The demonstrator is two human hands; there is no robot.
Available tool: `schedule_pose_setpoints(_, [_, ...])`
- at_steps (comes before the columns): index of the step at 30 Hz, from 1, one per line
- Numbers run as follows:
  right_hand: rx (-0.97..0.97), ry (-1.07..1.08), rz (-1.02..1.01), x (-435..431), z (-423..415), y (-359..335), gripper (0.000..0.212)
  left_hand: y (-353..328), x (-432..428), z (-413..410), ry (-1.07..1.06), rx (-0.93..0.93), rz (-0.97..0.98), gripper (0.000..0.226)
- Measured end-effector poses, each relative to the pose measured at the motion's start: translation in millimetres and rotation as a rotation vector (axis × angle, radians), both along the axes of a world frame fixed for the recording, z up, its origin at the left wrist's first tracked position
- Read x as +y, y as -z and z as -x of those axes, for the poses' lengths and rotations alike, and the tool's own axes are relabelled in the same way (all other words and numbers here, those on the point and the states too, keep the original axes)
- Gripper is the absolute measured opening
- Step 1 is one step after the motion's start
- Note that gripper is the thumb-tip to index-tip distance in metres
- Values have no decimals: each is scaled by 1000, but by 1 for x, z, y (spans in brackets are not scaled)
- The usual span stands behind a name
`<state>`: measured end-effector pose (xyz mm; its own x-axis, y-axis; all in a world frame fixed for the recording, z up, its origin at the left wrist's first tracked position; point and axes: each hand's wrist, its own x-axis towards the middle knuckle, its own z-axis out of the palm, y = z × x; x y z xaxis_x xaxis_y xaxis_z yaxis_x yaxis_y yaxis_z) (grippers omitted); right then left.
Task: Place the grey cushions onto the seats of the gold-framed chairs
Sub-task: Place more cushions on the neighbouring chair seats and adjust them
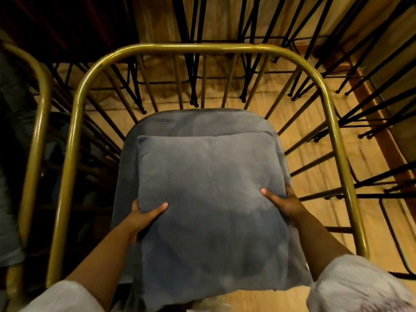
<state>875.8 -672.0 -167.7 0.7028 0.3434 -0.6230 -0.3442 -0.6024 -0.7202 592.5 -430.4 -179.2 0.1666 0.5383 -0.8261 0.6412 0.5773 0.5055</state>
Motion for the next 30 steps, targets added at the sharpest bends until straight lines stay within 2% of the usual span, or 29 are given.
schedule_pose_setpoints(3, [-23,2,-6,-3,1,0,84,-1,0,0,4,16,-18,102])
schedule_pose_setpoints(7, [-1,19,16,-9,7,-3,104,-3,0,2,30,37,-44,102])
schedule_pose_setpoints(10, [-21,41,13,-17,13,3,89,-3,-3,0,48,47,-58,95])
schedule_pose_setpoints(14, [-58,14,23,-15,19,11,88,2,-9,1,50,42,-54,109])
schedule_pose_setpoints(18, [-100,-8,6,-10,21,17,98,9,-7,-3,74,39,-25,90])
schedule_pose_setpoints(24, [-121,-13,35,-7,22,16,83,9,-4,-4,112,18,-6,85])
schedule_pose_setpoints(30, [-340,121,123,18,54,-14,53,-31,-3,-8,205,-85,-69,70])
